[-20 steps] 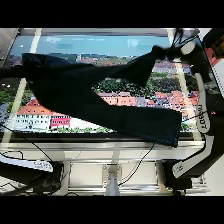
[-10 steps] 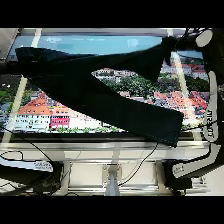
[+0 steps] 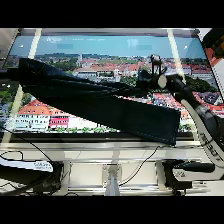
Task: Fold the clothes and pants, and hang the long-sleeved shirts on hangers.
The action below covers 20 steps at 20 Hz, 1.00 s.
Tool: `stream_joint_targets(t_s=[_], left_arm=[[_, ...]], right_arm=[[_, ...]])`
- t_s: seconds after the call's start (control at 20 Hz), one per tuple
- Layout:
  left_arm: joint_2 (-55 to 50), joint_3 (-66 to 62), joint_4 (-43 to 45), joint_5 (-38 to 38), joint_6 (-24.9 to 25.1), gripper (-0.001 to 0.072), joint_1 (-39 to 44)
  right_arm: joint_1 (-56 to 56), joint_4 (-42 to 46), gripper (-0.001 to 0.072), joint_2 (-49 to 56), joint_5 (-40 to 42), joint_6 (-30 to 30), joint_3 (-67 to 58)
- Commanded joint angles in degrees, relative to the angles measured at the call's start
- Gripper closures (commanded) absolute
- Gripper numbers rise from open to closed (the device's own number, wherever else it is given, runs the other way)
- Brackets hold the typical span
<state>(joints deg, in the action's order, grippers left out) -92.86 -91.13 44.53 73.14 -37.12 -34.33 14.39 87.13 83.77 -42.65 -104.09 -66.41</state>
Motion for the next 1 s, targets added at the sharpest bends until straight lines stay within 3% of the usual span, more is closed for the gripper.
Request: stream_joint_targets(t_s=[0.0,0.1,0.15,0.2,0.25,0.5,0.65,0.7,0.85,0.95], left_arm=[[0.0,0.0,0.9,-0.1,-0.6,0.0656,0.0],[0.0,0.0,0.9,-0.1,-0.6,0.0656,0.0],[0.0,0.0,0.9,-0.1,-0.6,0.0656,0.0],[0.0,0.0,0.8,0.0,-0.6,0.0656,0.0],[0.0,0.0,0.8,0.0,-0.6,0.0656,0.0],[0.0,0.0,0.0,0.0,-0.6,0.0655,0.0],[0.0,0.0,0.0,-0.1,-0.6,0.0655,0.0],[0.0,0.0,0.0,-0.1,-0.6,0.0655,0.0],[0.0,0.0,0.0,-0.1,-0.6,0.0655,0.0],[0.0,0.0,0.0,-0.1,-0.6,0.0656,0.0]], right_arm=[[3.0,9.0,0.0691,-6.6,1.7,-19.2,13.0],[3.0,8.2,0.0690,-9.2,0.6,-19.7,16.9],[3.0,8.2,0.0646,-9.9,-0.3,-19.4,17.1],[2.9,9.1,0.0376,-10.3,-0.1,-19.1,16.9],[2.6,9.6,0.0011,-10.5,0.4,-18.7,16.3],[-6.0,11.4,0.0019,-10.3,4.9,-18.6,9.9],[-16.4,4.8,0.0021,-8.2,6.5,-18.1,6.4],[-20.0,-0.4,0.0026,-7.2,6.7,-15.7,6.0],[-26.8,-19.0,0.0152,-3.4,6.2,1.0,6.0],[-28.5,-28.9,0.0162,0.2,6.3,9.0,6.0]])
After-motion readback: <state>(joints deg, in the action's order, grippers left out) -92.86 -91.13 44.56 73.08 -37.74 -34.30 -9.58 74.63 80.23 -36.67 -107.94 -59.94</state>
